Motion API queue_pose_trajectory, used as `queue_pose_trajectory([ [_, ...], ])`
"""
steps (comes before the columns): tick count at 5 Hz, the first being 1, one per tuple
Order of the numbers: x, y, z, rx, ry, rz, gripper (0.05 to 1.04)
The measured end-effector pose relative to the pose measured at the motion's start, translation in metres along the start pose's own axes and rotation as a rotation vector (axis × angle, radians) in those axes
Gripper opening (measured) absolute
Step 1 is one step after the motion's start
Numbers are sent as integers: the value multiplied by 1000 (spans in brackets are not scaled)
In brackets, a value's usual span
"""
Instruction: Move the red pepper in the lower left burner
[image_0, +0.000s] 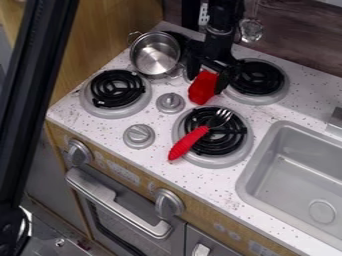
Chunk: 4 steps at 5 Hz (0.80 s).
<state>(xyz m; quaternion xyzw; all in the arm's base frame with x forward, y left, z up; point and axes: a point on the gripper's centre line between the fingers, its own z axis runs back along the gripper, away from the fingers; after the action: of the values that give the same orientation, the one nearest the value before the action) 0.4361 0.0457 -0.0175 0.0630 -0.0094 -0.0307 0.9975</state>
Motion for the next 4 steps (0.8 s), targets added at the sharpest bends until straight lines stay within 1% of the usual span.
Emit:
queue_pose_trajectory([
  [1, 8, 5, 0, 3, -23, 31, 997],
  [2, 14, 5, -14, -19, -15, 60, 997],
  [3, 17, 11, -31, 24, 50, 80, 997],
  [4, 15, 8, -41, 4, 80, 78, 967],
])
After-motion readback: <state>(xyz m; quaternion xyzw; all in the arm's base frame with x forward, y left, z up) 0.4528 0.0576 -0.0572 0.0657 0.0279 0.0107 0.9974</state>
